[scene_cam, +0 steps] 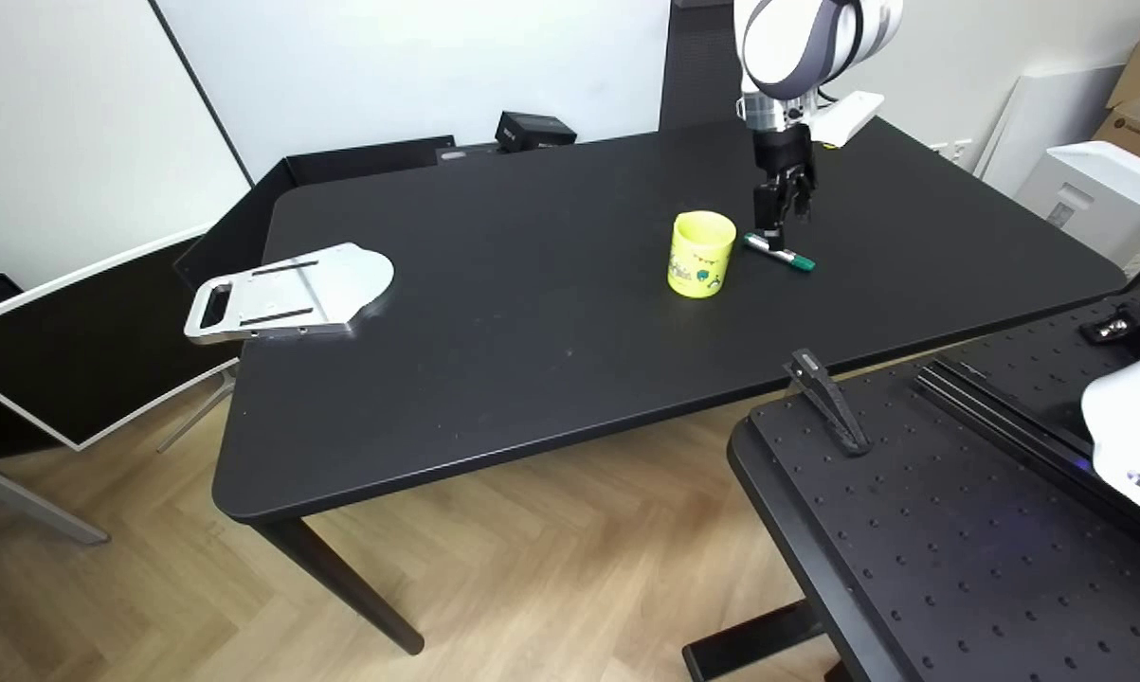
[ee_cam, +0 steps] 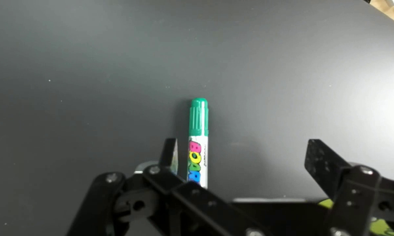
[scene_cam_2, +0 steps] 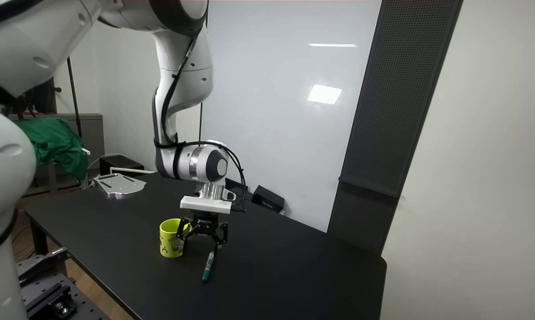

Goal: Remove the marker from the mug, put it on the table, put it back in the mug, and then put it back on the table

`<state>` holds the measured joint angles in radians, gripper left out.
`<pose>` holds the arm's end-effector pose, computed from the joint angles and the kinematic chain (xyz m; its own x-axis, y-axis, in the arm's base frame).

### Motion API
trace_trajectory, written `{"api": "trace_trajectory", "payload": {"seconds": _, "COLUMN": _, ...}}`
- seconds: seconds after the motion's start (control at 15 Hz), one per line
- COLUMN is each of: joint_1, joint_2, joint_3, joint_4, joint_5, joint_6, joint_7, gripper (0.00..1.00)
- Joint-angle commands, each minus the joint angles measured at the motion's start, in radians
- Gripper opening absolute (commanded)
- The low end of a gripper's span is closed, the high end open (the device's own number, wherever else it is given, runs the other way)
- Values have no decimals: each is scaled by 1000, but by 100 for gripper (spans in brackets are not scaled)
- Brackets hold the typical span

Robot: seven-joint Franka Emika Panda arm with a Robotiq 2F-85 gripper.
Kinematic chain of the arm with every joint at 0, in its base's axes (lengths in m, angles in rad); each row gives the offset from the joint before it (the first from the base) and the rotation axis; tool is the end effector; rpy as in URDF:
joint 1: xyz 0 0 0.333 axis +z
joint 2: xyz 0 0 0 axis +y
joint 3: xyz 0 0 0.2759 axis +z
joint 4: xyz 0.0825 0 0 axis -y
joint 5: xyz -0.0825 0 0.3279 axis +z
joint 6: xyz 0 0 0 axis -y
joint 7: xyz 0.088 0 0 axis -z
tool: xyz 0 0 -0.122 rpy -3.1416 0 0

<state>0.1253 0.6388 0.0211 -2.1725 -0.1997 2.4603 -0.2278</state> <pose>0.4512 0.0662 0.0772 0.7963 0.4937 -0.3496 0.5180 -0.8549 -0.0276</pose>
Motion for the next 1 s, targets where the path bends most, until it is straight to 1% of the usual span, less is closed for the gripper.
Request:
{"api": "trace_trajectory", "payload": {"seconds": 0.0, "joint_1": -14, "joint_2": 3, "joint_3": -9, "joint_4": -32, "joint_5": -22, "joint_6": 42, "joint_7": 42, "gripper": 100}}
{"api": "trace_trajectory", "payload": {"seconds": 0.4, "joint_1": -19, "joint_2": 6, "joint_3": -41, "joint_4": -82, "joint_5": -25, "joint_6": 69, "joint_7": 60, "gripper": 100}}
{"api": "trace_trajectory", "payload": {"seconds": 0.93, "joint_1": -30, "joint_2": 26, "joint_3": -69, "joint_4": -141, "joint_5": -19, "joint_6": 284, "joint_7": 71, "gripper": 100}}
